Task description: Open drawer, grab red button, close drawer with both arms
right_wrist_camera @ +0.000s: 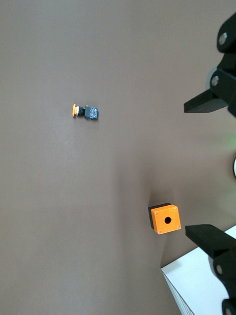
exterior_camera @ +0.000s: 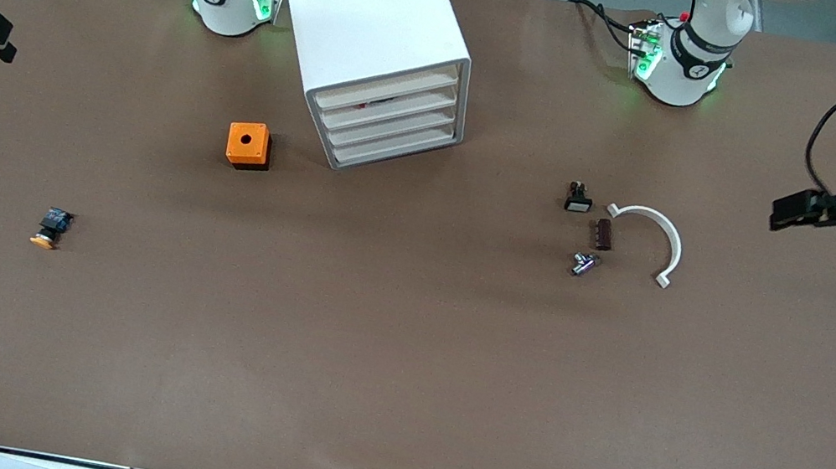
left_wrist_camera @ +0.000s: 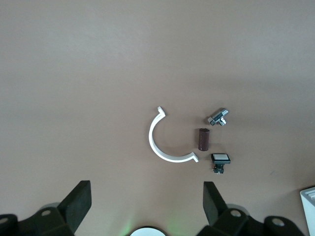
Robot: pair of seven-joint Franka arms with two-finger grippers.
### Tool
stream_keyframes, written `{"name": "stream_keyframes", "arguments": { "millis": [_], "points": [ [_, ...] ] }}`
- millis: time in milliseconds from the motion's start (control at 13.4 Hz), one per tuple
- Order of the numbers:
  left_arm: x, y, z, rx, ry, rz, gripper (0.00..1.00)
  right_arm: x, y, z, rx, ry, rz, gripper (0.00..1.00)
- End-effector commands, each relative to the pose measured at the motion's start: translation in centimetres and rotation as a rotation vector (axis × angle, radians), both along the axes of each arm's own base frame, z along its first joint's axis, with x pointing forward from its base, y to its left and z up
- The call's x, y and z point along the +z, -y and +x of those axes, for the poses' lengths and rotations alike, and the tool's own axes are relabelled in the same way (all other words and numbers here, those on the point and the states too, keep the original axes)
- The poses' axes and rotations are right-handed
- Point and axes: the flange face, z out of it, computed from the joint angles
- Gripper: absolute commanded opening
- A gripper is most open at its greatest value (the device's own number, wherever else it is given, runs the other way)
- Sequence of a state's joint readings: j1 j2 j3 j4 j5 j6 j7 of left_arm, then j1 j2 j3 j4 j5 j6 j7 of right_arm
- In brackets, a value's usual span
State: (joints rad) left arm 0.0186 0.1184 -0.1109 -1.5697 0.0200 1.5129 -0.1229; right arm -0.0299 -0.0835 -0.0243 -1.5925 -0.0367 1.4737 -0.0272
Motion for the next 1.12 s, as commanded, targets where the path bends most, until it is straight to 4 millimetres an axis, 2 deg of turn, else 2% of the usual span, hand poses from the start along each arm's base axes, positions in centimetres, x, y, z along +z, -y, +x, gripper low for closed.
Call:
{"name": "stream_keyframes", "arguments": {
  "millis": [0, 149, 298, 446, 669, 818, 967, 1041],
  "points": [
    [-4.6, 4.7, 4.2, 0.047, -0.057, 0.004, 1.0, 0.4, -0.1, 0.2, 0.003, 0.002, 0.016, 1.0],
    [-8.2, 8.3, 4.8, 0.207, -0.103, 0.063, 1.0, 0.4, -0.1, 0.2, 0.002, 0.002, 0.016, 1.0],
    [-10.3, 10.1, 4.8, 0.362, -0.127, 0.115, 1.0, 0.4, -0.1, 0.2, 0.003, 0.002, 0.016, 1.0],
    [-12.3, 11.5, 4.8, 0.399, -0.156, 0.134, 1.0, 0.4, -0.1, 0.2, 0.003, 0.002, 0.016, 1.0],
    [-15.7, 15.7, 4.1, 0.516, -0.207, 0.173, 1.0, 0.4, -0.1, 0.2, 0.003, 0.002, 0.016, 1.0],
    [-18.7, 17.4, 4.3, 0.647, -0.268, 0.171, 1.0, 0.4, -0.1, 0.2, 0.003, 0.002, 0.016, 1.0],
    [-20.4, 19.3, 3.7, 0.824, -0.344, 0.184, 1.0, 0.4, -0.1, 0.2, 0.003, 0.002, 0.016, 1.0],
    [-21.6, 19.5, 3.7, 0.905, -0.382, 0.203, 1.0, 0.4, -0.1, 0.2, 0.003, 0.002, 0.016, 1.0]
  ]
}}
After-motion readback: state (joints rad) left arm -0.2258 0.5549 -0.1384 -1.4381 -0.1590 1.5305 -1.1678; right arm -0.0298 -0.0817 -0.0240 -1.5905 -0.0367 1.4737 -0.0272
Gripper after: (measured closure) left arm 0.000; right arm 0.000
